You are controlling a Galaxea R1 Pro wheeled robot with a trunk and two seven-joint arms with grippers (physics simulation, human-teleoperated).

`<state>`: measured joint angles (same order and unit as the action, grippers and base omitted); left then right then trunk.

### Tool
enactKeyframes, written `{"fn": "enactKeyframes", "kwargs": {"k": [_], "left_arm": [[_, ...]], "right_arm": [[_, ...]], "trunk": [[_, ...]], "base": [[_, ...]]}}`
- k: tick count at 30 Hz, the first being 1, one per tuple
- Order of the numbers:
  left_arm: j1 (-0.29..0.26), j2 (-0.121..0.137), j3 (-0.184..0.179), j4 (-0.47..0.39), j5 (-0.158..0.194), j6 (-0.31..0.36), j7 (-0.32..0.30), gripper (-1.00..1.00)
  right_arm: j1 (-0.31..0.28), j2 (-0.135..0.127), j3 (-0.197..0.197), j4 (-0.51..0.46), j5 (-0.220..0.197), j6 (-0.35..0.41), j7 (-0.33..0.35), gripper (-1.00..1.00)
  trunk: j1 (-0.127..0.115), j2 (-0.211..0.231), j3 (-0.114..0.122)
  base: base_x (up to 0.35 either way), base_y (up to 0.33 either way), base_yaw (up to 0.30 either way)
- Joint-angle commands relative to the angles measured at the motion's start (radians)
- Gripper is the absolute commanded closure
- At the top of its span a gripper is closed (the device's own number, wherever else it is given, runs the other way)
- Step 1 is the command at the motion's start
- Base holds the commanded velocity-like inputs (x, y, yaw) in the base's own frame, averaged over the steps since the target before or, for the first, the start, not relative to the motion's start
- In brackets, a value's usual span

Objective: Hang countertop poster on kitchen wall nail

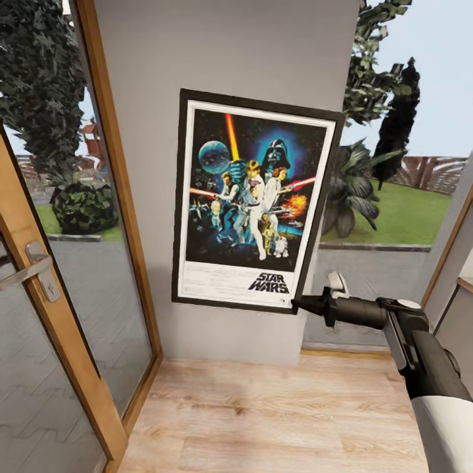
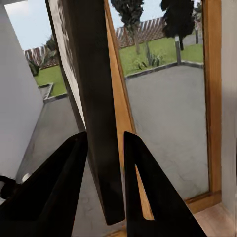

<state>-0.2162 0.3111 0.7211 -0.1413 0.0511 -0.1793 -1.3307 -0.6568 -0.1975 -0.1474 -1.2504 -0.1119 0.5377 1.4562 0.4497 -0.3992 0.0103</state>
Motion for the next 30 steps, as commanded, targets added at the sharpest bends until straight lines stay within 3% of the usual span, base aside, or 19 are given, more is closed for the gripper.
{"fn": "enactKeyframes", "kwargs": {"k": [1, 6, 10, 14, 23, 30], "left_arm": [[0.0, 0.0, -0.005, 0.001, 0.006, -0.009, -0.001, -1.0], [0.0, 0.0, -0.005, 0.001, 0.005, -0.009, -0.001, -1.0], [0.0, 0.0, -0.005, 0.001, 0.005, -0.009, -0.001, -1.0], [0.0, 0.001, -0.005, 0.0, 0.006, -0.009, -0.001, -1.0], [0.0, 0.001, -0.005, 0.0, 0.005, -0.009, -0.001, -1.0], [0.0, 0.001, -0.005, 0.0, 0.005, -0.009, -0.001, -1.0]], "right_arm": [[-0.012, 0.001, 0.011, 0.0, -0.003, 0.016, -0.008, 1.0], [-0.097, 0.012, 0.082, 0.0, -0.002, 0.075, -0.071, 1.0], [-0.135, 0.018, 0.097, 0.001, -0.001, 0.116, -0.079, 1.0], [-0.181, 0.021, 0.105, 0.007, 0.0, 0.136, -0.087, 1.0], [-0.224, 0.023, 0.108, 0.021, 0.0, 0.152, -0.159, 1.0], [-0.265, 0.023, 0.109, 0.033, 0.004, 0.234, -0.185, 1.0]], "trunk": [[0.0, -0.001, -0.001], [0.0, -0.001, -0.001], [0.0, -0.001, -0.001], [0.0, -0.001, -0.001], [0.0, -0.001, -0.001], [0.0, -0.001, -0.001]], "base": [[0.0, 0.0, 0.0], [0.0, 0.0, 0.0], [0.0, 0.0, 0.0], [0.0, 0.0, 0.0], [0.0, 0.0, 0.0], [0.0, 0.0, 0.0]]}}
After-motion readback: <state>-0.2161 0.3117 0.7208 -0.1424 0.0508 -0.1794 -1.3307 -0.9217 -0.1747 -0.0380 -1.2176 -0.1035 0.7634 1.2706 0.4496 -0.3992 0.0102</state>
